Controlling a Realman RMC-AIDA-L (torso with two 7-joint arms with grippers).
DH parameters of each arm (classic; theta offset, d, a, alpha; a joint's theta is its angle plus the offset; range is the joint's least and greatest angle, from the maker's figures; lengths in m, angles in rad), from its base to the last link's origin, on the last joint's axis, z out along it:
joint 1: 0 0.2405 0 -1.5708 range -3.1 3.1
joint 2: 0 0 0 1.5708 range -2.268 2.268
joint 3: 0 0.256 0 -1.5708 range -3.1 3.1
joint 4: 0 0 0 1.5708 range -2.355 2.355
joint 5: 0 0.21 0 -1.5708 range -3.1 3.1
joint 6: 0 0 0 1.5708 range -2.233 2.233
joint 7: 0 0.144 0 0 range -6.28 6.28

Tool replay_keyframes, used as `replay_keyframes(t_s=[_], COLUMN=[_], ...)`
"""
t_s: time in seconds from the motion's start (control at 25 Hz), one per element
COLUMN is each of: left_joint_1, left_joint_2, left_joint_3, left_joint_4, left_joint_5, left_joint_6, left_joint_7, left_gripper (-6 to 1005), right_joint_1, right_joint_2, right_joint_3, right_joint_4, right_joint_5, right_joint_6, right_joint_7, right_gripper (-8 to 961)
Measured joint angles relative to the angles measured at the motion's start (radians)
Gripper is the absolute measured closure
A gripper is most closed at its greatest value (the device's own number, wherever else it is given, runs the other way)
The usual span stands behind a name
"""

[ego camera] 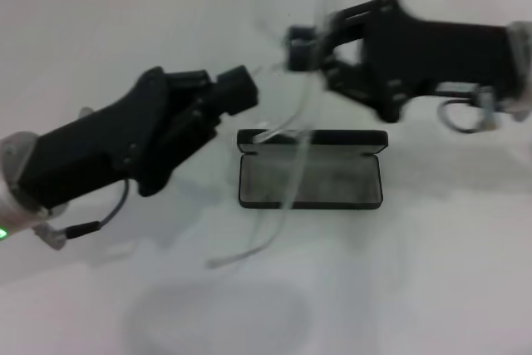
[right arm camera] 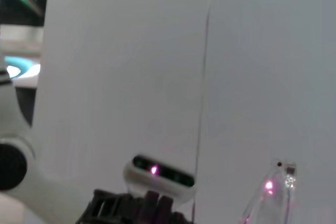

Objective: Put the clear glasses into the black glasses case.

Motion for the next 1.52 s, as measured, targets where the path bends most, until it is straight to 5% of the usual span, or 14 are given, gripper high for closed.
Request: replay_keyframes(t_s=[0.24,0.56,0.8,1.12,1.52], left_joint_1=[0.028,0.009,-0.035,-0.064,-0.054], left_joint_2=[0.032,0.036,0.004,-0.011,-0.016], left_joint_3=[-0.002,0.033,0.135,0.221,0.335], left_joint_4=[0.008,0.021,0.082,0.083,0.08], left_joint_5=[-0.061,-0.03,0.075,0.094,-0.078], left_joint_6=[0.031,0.052,0.057,0.057,0.05], left_joint_7=[-0.006,-0.011,0.016,0.065,0.209], left_gripper=[948,948,949,949,949], right_joint_1=[-0.086,-0.135,-0.135,-0.082,0.022], right_joint_2=[-0.012,0.0,0.0,0.002,0.013], right_joint_3=[0.202,0.407,0.41,0.386,0.143], right_joint_4=[-0.002,0.045,0.126,0.258,0.405], right_joint_5=[0.0,0.081,0.244,0.335,0.339], right_joint_6=[-0.201,-0.412,-0.471,-0.509,-0.387], right_joint_7=[0.011,0.022,-0.025,-0.125,-0.314], right_gripper=[847,846,848,847,847])
